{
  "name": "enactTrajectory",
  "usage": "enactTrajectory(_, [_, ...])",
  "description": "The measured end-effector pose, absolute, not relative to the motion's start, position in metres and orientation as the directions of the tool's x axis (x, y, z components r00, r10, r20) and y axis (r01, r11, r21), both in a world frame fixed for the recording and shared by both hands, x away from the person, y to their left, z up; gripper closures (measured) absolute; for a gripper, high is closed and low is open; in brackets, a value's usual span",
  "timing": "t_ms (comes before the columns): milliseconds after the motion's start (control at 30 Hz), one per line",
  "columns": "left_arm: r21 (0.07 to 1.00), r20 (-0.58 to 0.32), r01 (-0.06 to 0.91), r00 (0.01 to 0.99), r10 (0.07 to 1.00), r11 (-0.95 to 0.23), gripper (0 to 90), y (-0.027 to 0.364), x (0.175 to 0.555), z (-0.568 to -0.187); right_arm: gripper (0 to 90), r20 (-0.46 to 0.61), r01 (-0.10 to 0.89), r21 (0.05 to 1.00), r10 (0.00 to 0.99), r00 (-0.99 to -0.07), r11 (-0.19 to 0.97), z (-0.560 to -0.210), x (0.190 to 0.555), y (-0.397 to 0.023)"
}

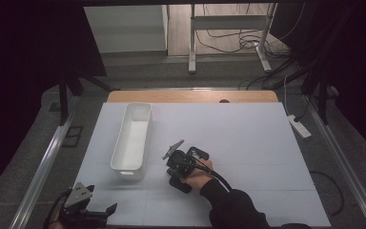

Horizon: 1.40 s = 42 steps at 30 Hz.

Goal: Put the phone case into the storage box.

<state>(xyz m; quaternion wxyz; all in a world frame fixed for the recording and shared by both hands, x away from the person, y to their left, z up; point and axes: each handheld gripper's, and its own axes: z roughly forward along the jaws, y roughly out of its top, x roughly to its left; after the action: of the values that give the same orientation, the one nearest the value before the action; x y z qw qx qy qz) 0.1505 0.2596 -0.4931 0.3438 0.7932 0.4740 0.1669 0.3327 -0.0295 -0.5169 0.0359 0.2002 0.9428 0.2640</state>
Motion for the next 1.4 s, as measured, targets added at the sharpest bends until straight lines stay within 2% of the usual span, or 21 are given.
enactTrajectory(1400, [0.7, -0.062, 0.642, 0.491, 0.869, -0.313, 0.7, 0.259, 0.151, -0.493, 90.0, 0.067, 0.408, 0.475, 0.43, -0.9, 0.78, -0.511, 0.319, -0.101])
